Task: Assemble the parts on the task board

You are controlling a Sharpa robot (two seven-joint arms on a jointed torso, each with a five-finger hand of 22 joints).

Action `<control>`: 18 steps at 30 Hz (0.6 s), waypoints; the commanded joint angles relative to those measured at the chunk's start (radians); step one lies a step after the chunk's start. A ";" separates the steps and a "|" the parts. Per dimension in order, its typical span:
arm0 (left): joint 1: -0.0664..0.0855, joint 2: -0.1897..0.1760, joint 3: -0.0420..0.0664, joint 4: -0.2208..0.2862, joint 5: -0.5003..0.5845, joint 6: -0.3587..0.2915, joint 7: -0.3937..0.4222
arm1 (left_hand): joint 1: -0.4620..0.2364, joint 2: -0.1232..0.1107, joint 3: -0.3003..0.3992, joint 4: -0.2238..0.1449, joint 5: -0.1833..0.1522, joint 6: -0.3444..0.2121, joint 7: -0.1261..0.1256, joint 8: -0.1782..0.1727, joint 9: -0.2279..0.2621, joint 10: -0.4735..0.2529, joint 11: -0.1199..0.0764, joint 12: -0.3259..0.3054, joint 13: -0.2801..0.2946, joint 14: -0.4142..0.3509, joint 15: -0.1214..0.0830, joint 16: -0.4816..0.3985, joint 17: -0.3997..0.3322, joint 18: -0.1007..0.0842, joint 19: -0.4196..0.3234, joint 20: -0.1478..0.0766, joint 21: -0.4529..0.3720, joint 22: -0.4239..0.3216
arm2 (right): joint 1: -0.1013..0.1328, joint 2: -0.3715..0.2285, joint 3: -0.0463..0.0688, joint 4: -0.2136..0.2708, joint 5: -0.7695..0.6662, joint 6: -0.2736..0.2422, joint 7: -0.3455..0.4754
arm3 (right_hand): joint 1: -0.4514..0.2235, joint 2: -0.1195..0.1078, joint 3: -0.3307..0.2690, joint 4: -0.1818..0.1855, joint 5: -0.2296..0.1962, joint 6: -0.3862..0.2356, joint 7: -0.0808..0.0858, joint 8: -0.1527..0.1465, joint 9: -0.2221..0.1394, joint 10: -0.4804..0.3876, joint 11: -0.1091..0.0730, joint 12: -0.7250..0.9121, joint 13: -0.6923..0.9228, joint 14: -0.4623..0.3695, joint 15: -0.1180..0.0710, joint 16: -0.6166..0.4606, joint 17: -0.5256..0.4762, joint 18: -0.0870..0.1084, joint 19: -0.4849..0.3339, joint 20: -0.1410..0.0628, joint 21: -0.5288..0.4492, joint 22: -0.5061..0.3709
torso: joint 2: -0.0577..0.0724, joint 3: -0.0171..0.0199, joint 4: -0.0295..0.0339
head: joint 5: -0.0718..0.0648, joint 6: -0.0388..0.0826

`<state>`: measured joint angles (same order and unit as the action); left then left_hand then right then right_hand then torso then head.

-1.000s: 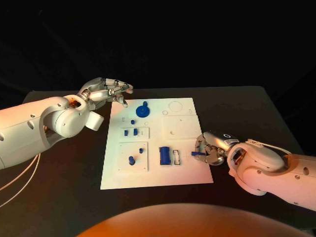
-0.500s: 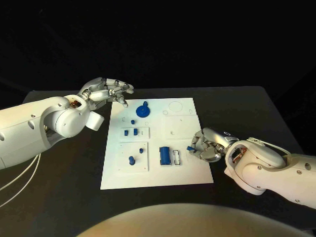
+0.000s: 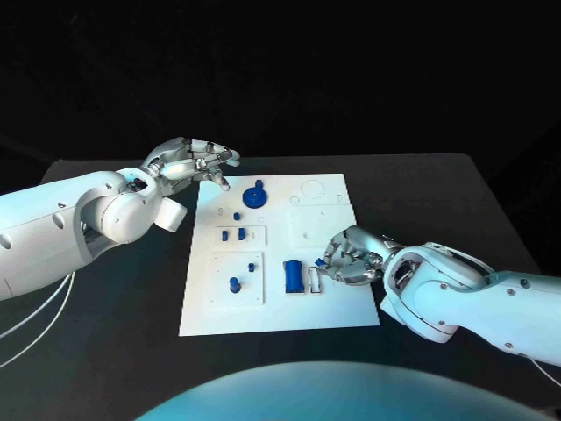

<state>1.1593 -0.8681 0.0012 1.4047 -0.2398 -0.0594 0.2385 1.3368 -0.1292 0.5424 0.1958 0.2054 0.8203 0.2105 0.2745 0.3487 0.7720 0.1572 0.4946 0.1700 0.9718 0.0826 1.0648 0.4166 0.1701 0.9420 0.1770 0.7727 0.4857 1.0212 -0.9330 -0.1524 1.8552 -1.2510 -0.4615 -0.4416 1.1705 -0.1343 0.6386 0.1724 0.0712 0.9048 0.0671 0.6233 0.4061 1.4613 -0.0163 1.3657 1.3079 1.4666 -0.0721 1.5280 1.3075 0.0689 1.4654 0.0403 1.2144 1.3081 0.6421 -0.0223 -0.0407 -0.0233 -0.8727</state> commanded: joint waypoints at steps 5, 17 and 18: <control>0.001 0.002 0.001 0.004 -0.003 0.015 0.004 | 0.001 0.009 0.003 0.001 0.005 -0.008 0.004 0.007 0.002 -0.007 0.002 0.006 -0.002 -0.005 0.003 0.006 -0.002 0.013 0.005 -0.001 -0.004 -0.001 | 0.000 0.028 0.000 -0.024 0.113 0.095 -0.010 | -0.047 0.003 -0.031 0.009 -0.001 0.030 -0.014 0.029 0.044 0.035 -0.004 0.012 0.129 0.088 -0.009 0.006 0.181 -0.010 0.021 -0.011 0.015 0.184 | 0.001 0.0009 -0.0010 | 0.001 0.000; 0.001 0.001 0.001 0.004 -0.003 0.017 0.000 | 0.001 0.014 0.006 0.002 0.007 -0.009 0.004 0.007 0.002 -0.008 0.002 0.007 -0.002 -0.005 0.003 0.006 -0.002 0.013 0.006 -0.001 -0.005 -0.002 | -0.002 0.051 -0.001 -0.036 0.101 0.072 -0.026 | -0.070 0.003 -0.055 0.009 -0.001 0.061 -0.025 0.035 0.049 0.039 -0.013 0.016 0.132 0.088 -0.016 0.008 0.185 -0.011 0.024 -0.017 0.025 0.186 | -0.001 0.0015 -0.0027 | 0.006 0.000; 0.001 0.002 0.001 0.004 -0.003 0.017 0.000 | 0.001 0.014 0.006 0.002 0.007 -0.009 0.004 0.007 0.002 -0.008 0.002 0.007 -0.002 -0.005 0.003 0.006 -0.002 0.013 0.006 -0.001 -0.005 -0.002 | -0.002 0.052 -0.001 -0.037 0.098 0.069 -0.028 | -0.070 0.002 -0.055 0.009 -0.001 0.062 -0.025 0.035 0.049 0.039 -0.014 0.016 0.132 0.088 -0.016 0.008 0.185 -0.011 0.024 -0.017 0.025 0.186 | -0.001 0.0015 -0.0025 | 0.006 0.000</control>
<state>1.1595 -0.8684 0.0013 1.4067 -0.2400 -0.0592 0.2360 1.3408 -0.1252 0.5424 0.1958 0.2054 0.8203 0.2104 0.2782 0.3486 0.7720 0.1572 0.4988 0.1689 0.9718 0.0826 1.0648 0.4157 0.1701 0.9419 0.1769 0.7728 0.4848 1.0207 -0.8832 -0.1528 1.8198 -1.1541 -0.3936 -0.4560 1.1045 -0.1295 0.5889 0.1794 0.0709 0.9314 0.0764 0.6607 0.4561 1.4667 -0.0216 1.3803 1.3077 1.4665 -0.0792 1.5328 1.3074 0.0691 1.4680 0.0303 1.2420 1.3078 0.6419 -0.0207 -0.0427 -0.0174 -0.8727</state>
